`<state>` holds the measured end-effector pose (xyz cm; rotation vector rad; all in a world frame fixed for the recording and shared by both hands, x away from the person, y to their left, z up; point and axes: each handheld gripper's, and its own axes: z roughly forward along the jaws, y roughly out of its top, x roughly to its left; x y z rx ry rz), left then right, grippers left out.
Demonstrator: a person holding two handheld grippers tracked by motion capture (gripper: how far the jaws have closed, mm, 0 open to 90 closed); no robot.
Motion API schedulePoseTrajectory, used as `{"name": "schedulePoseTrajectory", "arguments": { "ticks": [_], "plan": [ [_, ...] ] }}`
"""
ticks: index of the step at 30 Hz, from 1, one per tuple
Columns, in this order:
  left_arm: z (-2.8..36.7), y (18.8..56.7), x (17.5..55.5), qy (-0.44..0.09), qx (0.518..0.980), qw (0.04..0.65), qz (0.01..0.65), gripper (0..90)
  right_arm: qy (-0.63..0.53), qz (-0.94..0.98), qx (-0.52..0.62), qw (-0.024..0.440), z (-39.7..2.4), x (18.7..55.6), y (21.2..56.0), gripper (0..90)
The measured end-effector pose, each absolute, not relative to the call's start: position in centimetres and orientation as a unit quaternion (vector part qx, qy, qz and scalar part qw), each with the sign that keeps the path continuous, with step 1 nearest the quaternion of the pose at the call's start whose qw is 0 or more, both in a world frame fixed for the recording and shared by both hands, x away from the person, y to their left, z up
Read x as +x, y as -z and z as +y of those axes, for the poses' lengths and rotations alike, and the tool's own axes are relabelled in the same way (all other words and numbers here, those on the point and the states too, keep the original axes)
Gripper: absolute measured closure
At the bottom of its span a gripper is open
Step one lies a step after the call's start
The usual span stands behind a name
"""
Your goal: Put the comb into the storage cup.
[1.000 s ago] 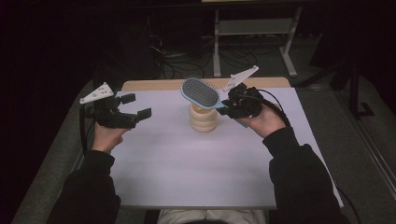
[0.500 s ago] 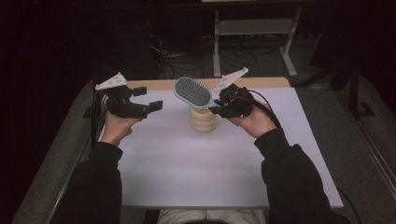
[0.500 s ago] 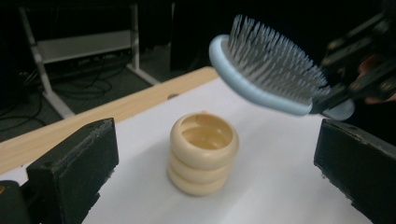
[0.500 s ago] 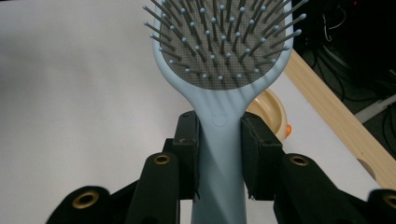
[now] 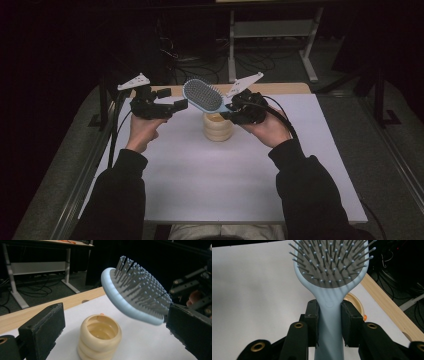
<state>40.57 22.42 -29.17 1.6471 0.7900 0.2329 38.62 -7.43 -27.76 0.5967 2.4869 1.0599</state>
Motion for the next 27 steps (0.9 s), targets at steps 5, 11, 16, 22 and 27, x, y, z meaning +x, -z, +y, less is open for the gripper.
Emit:
{"name": "schedulePoseTrajectory", "arguments": {
  "ticks": [5, 11, 16, 22, 27],
  "plan": [
    [22.2, 29.5, 41.1, -0.08, 0.696, 0.619, 0.356, 1.9, -0.376, 0.882, 0.21, 0.189, -7.1, 38.8, 28.1, 68.5],
    [21.5, 29.9, 41.3, -0.08, 0.692, 0.62, 0.361, 2.0, -0.389, 0.877, 0.21, 0.189, -6.8, 39.2, 28.7, 68.5],
    [21.0, 30.4, 41.7, -0.068, 0.685, 0.625, 0.369, 2.1, -0.387, 0.878, 0.206, 0.192, -6.3, 39.4, 29.3, 68.4],
    [20.5, 31.0, 42.1, -0.045, 0.675, 0.631, 0.379, 2.1, -0.39, 0.875, 0.207, 0.199, -6.0, 39.5, 29.7, 68.5],
    [20.1, 31.4, 42.3, -0.03, 0.667, 0.637, 0.386, 2.2, -0.393, 0.873, 0.207, 0.203, -5.8, 39.4, 30.0, 68.4]
  ]
}}
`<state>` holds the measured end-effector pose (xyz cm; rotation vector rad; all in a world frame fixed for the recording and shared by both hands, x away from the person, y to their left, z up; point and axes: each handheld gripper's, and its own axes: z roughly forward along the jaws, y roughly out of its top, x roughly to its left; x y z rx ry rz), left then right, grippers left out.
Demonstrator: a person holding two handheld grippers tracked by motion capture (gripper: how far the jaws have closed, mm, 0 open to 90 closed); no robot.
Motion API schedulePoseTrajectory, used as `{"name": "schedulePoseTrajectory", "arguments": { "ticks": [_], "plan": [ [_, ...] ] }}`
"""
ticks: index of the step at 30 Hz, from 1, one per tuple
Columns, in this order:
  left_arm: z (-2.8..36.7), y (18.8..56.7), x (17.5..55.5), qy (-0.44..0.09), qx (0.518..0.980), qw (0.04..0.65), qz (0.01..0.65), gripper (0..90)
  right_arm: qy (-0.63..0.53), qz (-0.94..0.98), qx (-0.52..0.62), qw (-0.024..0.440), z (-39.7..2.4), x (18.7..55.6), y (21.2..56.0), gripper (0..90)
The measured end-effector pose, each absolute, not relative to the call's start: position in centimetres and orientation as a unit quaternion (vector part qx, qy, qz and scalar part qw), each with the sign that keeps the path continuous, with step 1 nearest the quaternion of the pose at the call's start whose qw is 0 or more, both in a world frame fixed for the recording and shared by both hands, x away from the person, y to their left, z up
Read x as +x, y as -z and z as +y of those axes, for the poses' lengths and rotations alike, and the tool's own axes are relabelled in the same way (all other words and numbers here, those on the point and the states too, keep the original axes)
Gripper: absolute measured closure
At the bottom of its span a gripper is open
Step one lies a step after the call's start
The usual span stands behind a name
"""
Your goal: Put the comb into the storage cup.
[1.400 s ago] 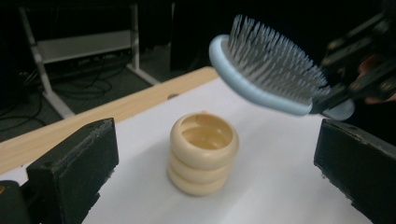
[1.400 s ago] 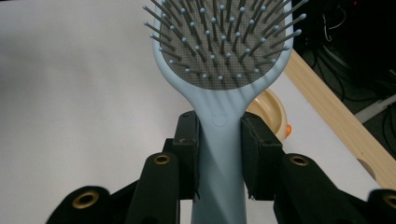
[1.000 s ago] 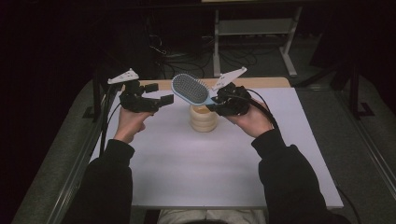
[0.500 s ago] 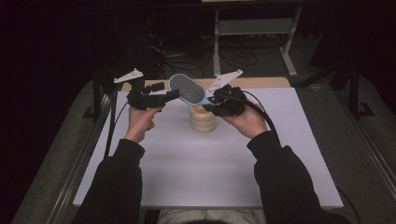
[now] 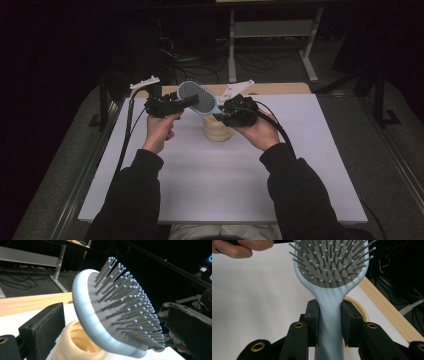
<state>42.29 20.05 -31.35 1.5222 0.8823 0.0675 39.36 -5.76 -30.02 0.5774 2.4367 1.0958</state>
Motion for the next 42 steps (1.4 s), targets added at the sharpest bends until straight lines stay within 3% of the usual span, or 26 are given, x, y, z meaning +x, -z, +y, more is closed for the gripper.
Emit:
{"name": "schedulePoseTrajectory", "arguments": {
  "ticks": [5, 9, 15, 25, 42],
  "plan": [
    [19.5, 31.7, 42.1, -0.021, 0.67, 0.637, 0.382, 2.4, -0.399, 0.87, 0.205, 0.203, -5.8, 39.2, 30.2, 68.5],
    [19.4, 31.6, 42.1, -0.004, 0.641, 0.66, 0.391, 6.8, -0.399, 0.87, 0.206, 0.204, -5.6, 39.1, 30.4, 68.5],
    [19.5, 31.6, 42.0, -0.029, 0.641, 0.653, 0.402, 26.1, -0.401, 0.869, 0.208, 0.2, -5.6, 39.2, 30.7, 68.4],
    [19.8, 31.2, 41.9, -0.008, 0.621, 0.681, 0.388, 44.9, -0.402, 0.868, 0.209, 0.204, -5.7, 39.2, 30.8, 68.5],
    [20.4, 29.8, 41.5, -0.001, 0.626, 0.697, 0.351, 55.5, -0.398, 0.87, 0.202, 0.208, -5.3, 39.2, 30.1, 68.3]
  ]
}}
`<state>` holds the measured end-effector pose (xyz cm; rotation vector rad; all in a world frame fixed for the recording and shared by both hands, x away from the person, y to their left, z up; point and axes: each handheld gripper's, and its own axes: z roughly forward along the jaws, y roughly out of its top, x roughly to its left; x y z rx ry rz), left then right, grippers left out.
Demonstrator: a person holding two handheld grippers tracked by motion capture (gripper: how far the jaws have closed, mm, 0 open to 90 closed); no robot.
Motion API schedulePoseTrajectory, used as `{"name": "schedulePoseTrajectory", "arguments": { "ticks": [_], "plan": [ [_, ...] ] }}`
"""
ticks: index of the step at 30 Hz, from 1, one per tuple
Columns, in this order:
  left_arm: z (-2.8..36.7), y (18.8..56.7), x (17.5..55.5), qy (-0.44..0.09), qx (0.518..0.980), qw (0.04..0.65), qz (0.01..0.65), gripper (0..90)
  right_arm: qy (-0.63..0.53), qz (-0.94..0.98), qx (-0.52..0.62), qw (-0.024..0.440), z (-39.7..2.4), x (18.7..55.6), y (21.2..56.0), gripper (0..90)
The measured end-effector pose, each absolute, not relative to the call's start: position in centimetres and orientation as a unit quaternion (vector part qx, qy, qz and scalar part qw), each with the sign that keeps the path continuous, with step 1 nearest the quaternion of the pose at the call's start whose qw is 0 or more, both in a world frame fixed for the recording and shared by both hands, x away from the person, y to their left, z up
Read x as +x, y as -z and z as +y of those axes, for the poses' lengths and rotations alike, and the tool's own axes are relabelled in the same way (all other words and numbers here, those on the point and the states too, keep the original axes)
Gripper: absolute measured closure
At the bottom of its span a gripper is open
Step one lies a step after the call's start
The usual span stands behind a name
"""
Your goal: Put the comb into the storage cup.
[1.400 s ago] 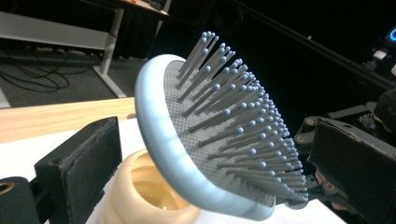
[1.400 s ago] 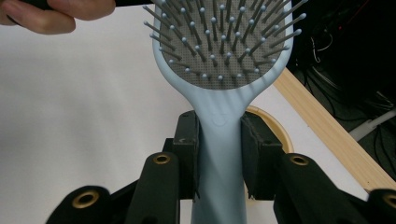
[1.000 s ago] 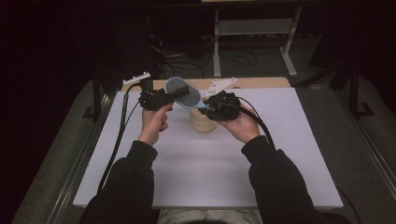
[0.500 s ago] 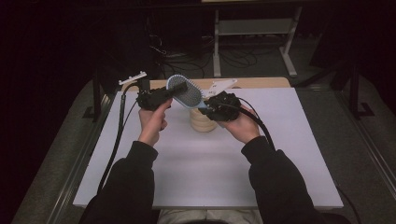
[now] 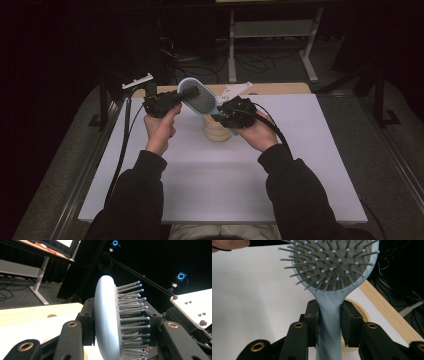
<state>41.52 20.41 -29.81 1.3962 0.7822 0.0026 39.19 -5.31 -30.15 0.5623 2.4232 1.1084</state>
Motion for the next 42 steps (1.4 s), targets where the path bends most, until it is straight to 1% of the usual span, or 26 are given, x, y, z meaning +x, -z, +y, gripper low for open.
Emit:
{"name": "schedulePoseTrajectory", "arguments": {
  "ticks": [4, 6, 8, 12, 16, 20, 22, 26, 31, 34, 37, 42],
  "plan": [
    [20.5, 28.9, 41.5, -0.007, 0.625, 0.7, 0.346, 55.9, -0.406, 0.866, 0.204, 0.209, -5.4, 39.1, 29.4, 67.1],
    [20.6, 28.6, 41.4, -0.02, 0.622, 0.699, 0.352, 55.8, -0.411, 0.863, 0.208, 0.208, -5.6, 39.1, 29.1, 65.5],
    [21.0, 28.2, 41.5, -0.031, 0.624, 0.695, 0.357, 55.9, -0.42, 0.857, 0.213, 0.209, -6.1, 39.2, 28.8, 59.9],
    [21.7, 28.0, 41.6, -0.035, 0.619, 0.696, 0.362, 55.9, -0.43, 0.849, 0.229, 0.205, -7.4, 39.5, 28.4, 51.3],
    [22.1, 27.6, 41.7, -0.037, 0.612, 0.701, 0.365, 55.8, -0.438, 0.841, 0.249, 0.199, -8.8, 39.8, 28.1, 39.7],
    [22.3, 26.9, 41.7, -0.047, 0.611, 0.702, 0.363, 55.8, -0.444, 0.832, 0.266, 0.2, -10.0, 40.0, 27.9, 23.0],
    [22.4, 26.4, 41.7, -0.048, 0.61, 0.703, 0.362, 55.8, -0.443, 0.829, 0.273, 0.205, -10.4, 39.9, 27.9, 12.9],
    [22.5, 25.4, 41.7, -0.07, 0.619, 0.695, 0.36, 55.8, -0.429, 0.832, 0.29, 0.2, -11.3, 40.0, 28.3, 0.0],
    [22.5, 24.1, 42.1, -0.081, 0.628, 0.689, 0.353, 55.8, -0.438, 0.823, 0.3, 0.199, -13.2, 39.7, 29.1, 0.0],
    [22.5, 23.4, 42.4, -0.09, 0.634, 0.683, 0.35, 55.8, -0.447, 0.817, 0.311, 0.191, -14.5, 39.4, 29.7, 0.0],
    [22.4, 22.8, 42.8, -0.093, 0.632, 0.686, 0.348, 55.8, -0.451, 0.809, 0.319, 0.2, -15.6, 38.7, 30.2, 0.0],
    [21.9, 21.8, 43.4, -0.111, 0.639, 0.677, 0.347, 55.7, -0.467, 0.795, 0.334, 0.198, -17.6, 37.9, 30.8, 0.0]
  ]
}}
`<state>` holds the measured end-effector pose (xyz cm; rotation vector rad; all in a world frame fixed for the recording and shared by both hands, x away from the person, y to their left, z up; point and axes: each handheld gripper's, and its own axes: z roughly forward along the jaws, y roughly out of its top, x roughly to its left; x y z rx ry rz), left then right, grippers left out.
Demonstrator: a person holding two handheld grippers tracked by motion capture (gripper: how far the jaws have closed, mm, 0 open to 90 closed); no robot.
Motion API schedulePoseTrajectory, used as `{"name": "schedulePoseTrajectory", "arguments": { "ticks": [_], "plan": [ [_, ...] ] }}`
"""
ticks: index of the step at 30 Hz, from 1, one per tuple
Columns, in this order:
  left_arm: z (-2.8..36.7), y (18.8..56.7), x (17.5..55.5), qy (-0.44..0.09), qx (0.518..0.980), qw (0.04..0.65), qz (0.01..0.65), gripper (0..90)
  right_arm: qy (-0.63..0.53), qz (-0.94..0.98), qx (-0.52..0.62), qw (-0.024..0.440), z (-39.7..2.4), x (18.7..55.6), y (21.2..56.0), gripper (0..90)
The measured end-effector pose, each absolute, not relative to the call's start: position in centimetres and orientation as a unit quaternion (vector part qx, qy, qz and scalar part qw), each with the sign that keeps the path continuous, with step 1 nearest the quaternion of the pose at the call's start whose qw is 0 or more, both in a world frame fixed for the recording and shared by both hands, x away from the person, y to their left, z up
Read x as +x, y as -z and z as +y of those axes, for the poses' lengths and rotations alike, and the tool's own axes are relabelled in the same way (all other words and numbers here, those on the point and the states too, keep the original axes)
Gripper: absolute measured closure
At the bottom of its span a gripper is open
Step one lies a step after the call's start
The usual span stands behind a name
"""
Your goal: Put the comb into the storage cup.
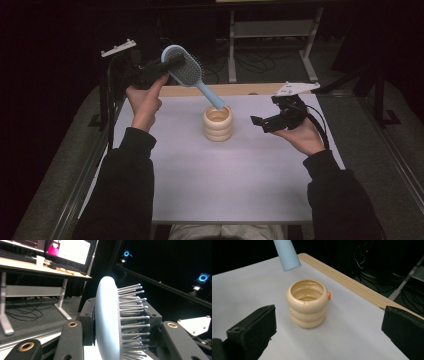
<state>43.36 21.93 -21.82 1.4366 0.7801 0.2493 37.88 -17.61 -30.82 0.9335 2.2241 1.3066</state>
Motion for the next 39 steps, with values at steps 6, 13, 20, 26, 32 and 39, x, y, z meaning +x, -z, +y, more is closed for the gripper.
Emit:
{"name": "schedulePoseTrajectory", "arguments": {
  "ticks": [6, 13, 20, 26, 32, 39],
  "plan": [
    [21.3, 21.2, 44.1, -0.136, 0.649, 0.662, 0.349, 55.7, -0.467, 0.783, 0.358, 0.202, -19.9, 37.1, 32.8, 0.0],
    [20.2, 21.9, 45.1, -0.148, 0.666, 0.64, 0.354, 55.7, -0.466, 0.766, 0.393, 0.206, -21.9, 36.4, 35.1, 0.0],
    [19.5, 22.9, 45.9, -0.155, 0.677, 0.624, 0.359, 55.6, -0.466, 0.758, 0.412, 0.195, -23.7, 35.8, 37.2, 0.0],
    [19.1, 23.3, 46.2, -0.154, 0.684, 0.618, 0.357, 55.7, -0.471, 0.756, 0.411, 0.192, -24.4, 35.3, 37.7, 0.0],
    [18.9, 23.6, 46.4, -0.158, 0.686, 0.611, 0.361, 55.6, -0.467, 0.76, 0.409, 0.193, -24.8, 35.0, 38.3, 0.0],
    [18.5, 24.2, 46.8, -0.154, 0.694, 0.6, 0.366, 55.6, -0.457, 0.763, 0.411, 0.2, -25.1, 34.6, 38.6, 0.0]
  ]
}}
